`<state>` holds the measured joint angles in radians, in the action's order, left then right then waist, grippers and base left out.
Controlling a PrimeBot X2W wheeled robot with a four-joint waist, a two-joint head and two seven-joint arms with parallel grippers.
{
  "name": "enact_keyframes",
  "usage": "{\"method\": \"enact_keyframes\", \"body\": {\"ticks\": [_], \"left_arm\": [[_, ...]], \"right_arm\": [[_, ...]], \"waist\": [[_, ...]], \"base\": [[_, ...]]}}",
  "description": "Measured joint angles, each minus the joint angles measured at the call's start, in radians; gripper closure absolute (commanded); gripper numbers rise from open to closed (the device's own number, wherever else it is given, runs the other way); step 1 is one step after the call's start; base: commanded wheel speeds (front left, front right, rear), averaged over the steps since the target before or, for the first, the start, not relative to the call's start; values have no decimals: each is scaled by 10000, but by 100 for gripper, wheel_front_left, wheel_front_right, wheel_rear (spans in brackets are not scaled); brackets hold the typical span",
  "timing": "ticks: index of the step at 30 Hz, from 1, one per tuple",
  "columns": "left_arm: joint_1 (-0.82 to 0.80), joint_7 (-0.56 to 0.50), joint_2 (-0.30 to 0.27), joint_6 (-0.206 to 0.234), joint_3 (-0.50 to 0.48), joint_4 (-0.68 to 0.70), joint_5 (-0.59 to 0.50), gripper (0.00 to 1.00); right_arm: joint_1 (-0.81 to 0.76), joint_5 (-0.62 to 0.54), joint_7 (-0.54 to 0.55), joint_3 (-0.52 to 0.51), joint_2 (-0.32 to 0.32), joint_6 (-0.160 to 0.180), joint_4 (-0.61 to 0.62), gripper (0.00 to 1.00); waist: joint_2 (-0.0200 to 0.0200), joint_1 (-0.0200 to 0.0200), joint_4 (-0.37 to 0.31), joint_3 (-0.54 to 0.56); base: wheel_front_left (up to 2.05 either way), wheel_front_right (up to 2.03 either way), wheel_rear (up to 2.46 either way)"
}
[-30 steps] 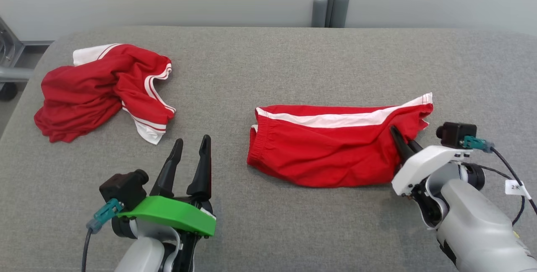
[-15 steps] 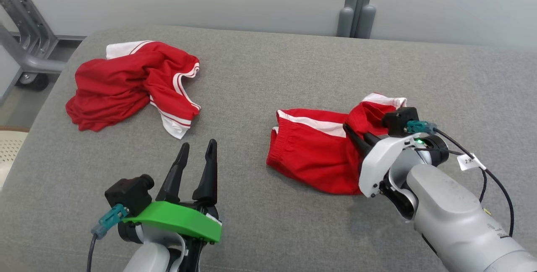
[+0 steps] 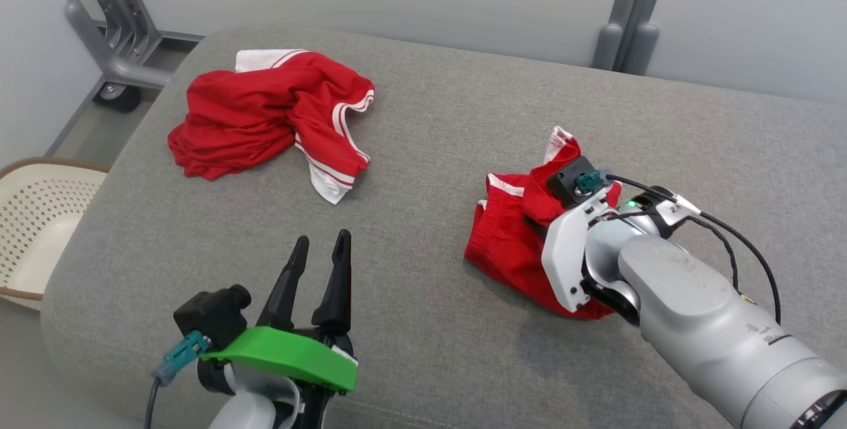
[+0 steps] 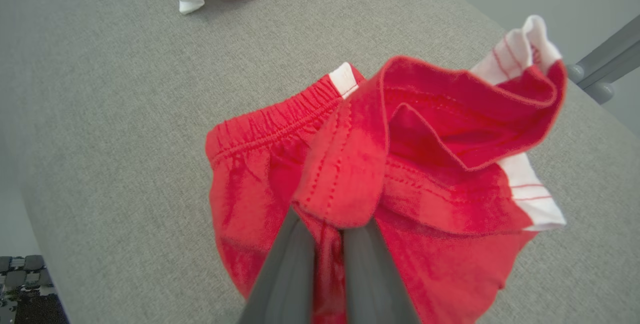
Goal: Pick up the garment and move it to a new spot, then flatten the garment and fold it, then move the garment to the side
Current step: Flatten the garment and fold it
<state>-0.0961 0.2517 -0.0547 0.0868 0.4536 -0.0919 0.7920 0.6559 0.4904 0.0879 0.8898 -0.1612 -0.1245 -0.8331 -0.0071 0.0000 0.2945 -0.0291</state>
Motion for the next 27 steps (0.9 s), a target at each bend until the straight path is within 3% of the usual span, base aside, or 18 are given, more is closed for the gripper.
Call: {"method": "enact_keyframes", "body": {"ticks": [3, 6, 10, 12, 13, 23, 27], "left_arm": [[94, 0, 2, 2, -25, 29, 15, 0], [242, 0, 6, 15, -140, 54, 17, 0], [355, 0, 6, 17, -203, 77, 17, 0], [373, 0, 8, 17, -215, 90, 17, 0], [381, 0, 8, 17, -226, 96, 17, 0], [488, 2, 12, 98, -466, 309, 10, 0], [560, 0, 10, 98, -564, 368, -6, 0]], "right_arm": [[215, -90, 431, 328, 4, 0, -82, 100], [430, -244, 865, 696, 46, 0, -134, 78], [565, -249, 1129, 892, 65, -2, -136, 58], [567, -234, 1195, 920, 71, -2, -136, 16], [570, -222, 1235, 926, 81, -2, -132, 1], [744, 67, 949, 1166, 355, -2, 635, 0], [750, 380, 477, 825, 355, -2, 1053, 0]], "waist": [[0, 0, 186, 25], [0, 0, 290, 58], [0, 0, 310, 85], [0, 0, 306, 97], [0, 0, 299, 102], [0, 0, -63, 148], [0, 0, -294, 157]], "base": [[0, 0, 0], [0, 0, 0], [0, 0, 0], [0, 0, 0], [0, 0, 0], [0, 0, 0], [0, 0, 0]]}}
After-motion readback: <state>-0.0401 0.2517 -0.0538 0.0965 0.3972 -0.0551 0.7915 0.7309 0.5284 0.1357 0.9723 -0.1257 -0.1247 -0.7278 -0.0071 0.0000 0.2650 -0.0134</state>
